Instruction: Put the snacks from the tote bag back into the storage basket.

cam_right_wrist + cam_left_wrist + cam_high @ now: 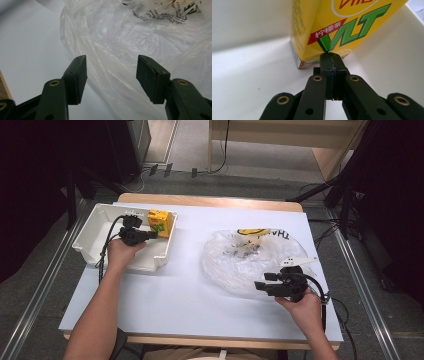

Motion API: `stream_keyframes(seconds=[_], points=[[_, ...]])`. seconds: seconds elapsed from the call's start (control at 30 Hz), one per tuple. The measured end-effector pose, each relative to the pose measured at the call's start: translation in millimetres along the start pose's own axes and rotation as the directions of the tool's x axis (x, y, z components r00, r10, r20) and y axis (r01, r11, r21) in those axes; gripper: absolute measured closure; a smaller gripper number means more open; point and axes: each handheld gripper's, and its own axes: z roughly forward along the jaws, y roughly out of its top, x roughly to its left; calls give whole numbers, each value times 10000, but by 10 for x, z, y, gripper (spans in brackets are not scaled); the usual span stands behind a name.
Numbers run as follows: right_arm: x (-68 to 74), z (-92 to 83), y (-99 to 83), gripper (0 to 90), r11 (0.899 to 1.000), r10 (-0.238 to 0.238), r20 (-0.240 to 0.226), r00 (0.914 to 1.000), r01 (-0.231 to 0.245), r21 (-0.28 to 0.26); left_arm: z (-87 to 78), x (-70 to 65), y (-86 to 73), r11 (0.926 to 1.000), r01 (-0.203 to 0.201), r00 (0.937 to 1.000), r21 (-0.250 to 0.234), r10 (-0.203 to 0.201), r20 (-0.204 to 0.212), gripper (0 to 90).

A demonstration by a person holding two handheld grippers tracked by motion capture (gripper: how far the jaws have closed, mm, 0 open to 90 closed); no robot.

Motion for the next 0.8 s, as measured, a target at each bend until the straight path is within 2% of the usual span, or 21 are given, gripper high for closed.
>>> stream_keyframes(seconds=[0.53, 0.8], points=[[-5, -10, -14, 430, 10000, 30, 36, 10000, -30, 20, 38, -52, 40, 10000, -41, 9998, -3, 41, 189, 900], [-5, -6, -16, 430, 10000, -21, 18, 10000, 21, 51, 39, -64, 47, 9999, 5, 9986, 143, -12, 524, 881]])
